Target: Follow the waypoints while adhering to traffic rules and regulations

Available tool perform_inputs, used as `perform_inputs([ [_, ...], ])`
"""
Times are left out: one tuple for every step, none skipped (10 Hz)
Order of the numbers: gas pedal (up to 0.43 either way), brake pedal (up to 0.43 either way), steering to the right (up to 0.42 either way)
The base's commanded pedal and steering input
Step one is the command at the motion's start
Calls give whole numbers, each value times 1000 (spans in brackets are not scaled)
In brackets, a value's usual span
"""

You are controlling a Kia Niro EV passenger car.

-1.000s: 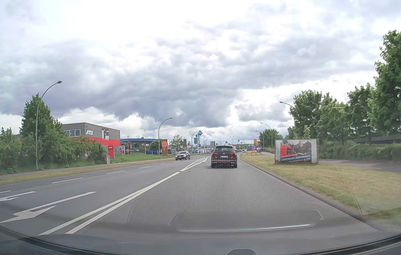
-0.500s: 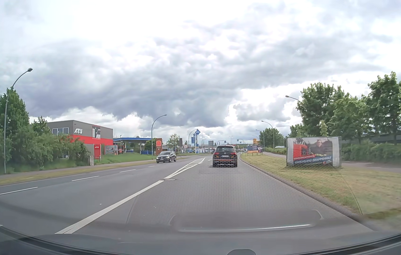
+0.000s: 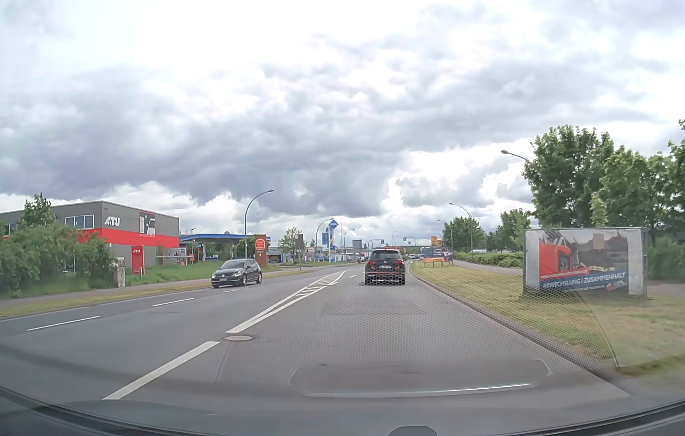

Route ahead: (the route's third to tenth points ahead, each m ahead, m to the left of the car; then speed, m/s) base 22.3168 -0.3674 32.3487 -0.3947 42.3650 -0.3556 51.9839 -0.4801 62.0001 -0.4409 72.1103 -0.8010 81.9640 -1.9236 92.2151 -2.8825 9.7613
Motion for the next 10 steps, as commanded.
perform_inputs([
  [177,0,3],
  [177,0,3],
  [177,0,2],
  [177,0,3],
  [177,0,3],
  [177,0,4],
  [177,0,4],
  [177,0,4],
  [177,0,4],
  [177,0,3],
])
